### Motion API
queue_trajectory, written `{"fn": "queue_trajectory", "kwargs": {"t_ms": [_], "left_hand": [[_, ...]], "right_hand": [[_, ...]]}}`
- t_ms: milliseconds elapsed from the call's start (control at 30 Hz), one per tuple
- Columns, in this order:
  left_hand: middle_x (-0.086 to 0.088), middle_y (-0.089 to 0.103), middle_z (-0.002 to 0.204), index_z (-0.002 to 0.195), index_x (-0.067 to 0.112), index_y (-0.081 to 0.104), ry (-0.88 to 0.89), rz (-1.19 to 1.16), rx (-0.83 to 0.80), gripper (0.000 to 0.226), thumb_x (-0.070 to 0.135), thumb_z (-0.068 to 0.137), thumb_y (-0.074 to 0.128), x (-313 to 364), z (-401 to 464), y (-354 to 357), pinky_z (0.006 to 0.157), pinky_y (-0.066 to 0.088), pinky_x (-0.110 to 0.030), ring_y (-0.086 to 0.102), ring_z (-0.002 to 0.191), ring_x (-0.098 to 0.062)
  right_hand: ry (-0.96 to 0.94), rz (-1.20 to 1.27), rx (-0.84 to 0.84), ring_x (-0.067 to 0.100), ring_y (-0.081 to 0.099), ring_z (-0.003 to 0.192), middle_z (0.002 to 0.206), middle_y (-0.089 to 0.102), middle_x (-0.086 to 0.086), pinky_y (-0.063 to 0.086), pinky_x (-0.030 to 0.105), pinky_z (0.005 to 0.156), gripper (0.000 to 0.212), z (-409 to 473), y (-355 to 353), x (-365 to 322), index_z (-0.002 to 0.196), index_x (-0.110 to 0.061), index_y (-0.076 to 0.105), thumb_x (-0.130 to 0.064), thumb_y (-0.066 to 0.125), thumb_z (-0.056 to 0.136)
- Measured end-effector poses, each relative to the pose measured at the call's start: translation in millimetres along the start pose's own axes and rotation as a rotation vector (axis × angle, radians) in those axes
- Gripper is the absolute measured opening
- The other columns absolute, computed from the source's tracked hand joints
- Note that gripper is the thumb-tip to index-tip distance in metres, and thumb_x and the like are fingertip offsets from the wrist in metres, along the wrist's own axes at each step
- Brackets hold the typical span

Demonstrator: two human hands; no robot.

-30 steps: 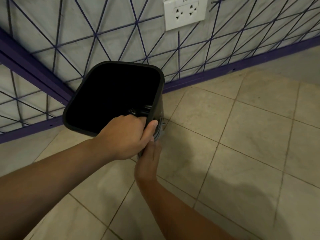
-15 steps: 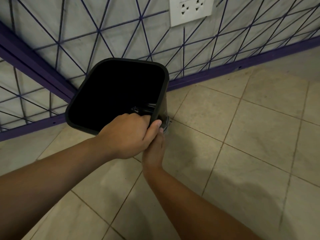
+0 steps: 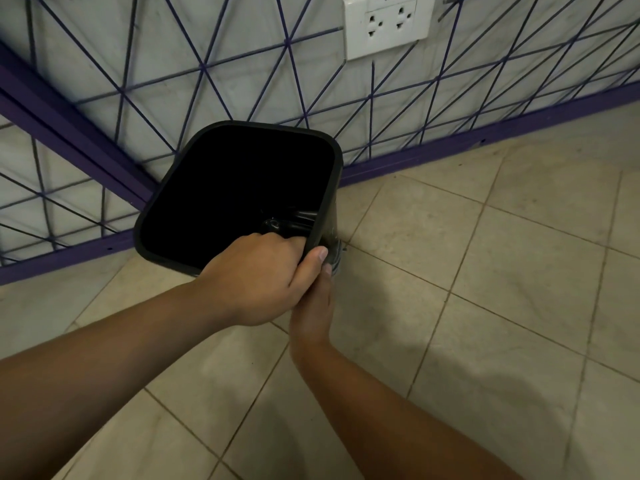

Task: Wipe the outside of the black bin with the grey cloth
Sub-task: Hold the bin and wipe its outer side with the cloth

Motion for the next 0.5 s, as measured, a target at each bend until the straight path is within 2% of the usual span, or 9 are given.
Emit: {"fn": "queue_trajectory", "kwargs": {"t_ms": [133,267,367,500], "left_hand": [[0.004,0.058,0.065,0.078,0.025,0.05,-0.004,-0.023,0.002,0.058,0.062,0.091,0.008,-1.6,0.8,0.0,0.059,0.043,-0.033,0.057,0.058,-0.013],[0.006,0.055,0.064,0.073,0.033,0.041,-0.001,-0.038,-0.001,0.047,0.058,0.095,0.008,1.6,-1.1,-0.4,0.053,0.03,-0.021,0.051,0.056,-0.007],[0.006,0.056,0.063,0.07,0.037,0.039,-0.005,-0.089,0.005,0.047,0.059,0.092,0.004,2.6,-1.3,-2.8,0.053,0.03,-0.019,0.051,0.055,-0.006],[0.008,0.053,0.06,0.07,0.036,0.039,-0.012,-0.092,0.024,0.045,0.055,0.096,0.007,3.7,-2.2,-4.4,0.053,0.03,-0.019,0.049,0.054,-0.005]], "right_hand": [[-0.115,-0.091,-0.042,0.035,0.053,0.142,0.15,0.057,0.017,0.044,0.063,0.115,0.097,-3.2,8.6,-3.5,0.15,-0.015,0.052,-0.089,0.039,0.089],[-0.038,-0.069,-0.015,0.025,0.054,0.142,0.149,0.059,0.003,0.039,0.06,0.119,0.1,7.0,4.3,-2.5,0.146,-0.036,0.056,-0.102,0.033,0.074],[-0.069,-0.116,-0.056,0.028,0.043,0.151,0.161,0.048,0.006,0.033,0.064,0.122,0.097,2.9,15.5,-3.9,0.155,-0.031,0.046,-0.096,0.032,0.084],[-0.017,-0.092,0.0,0.024,0.041,0.153,0.162,0.048,0.0,0.032,0.061,0.123,0.1,8.7,11.4,-1.3,0.154,-0.039,0.045,-0.102,0.031,0.077]]}}
Point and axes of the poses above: each hand's wrist, its own z-axis towards the middle knuckle, its own y-axis out of the palm, x = y × z, the point moved 8 cm from there along z, towards the middle knuckle
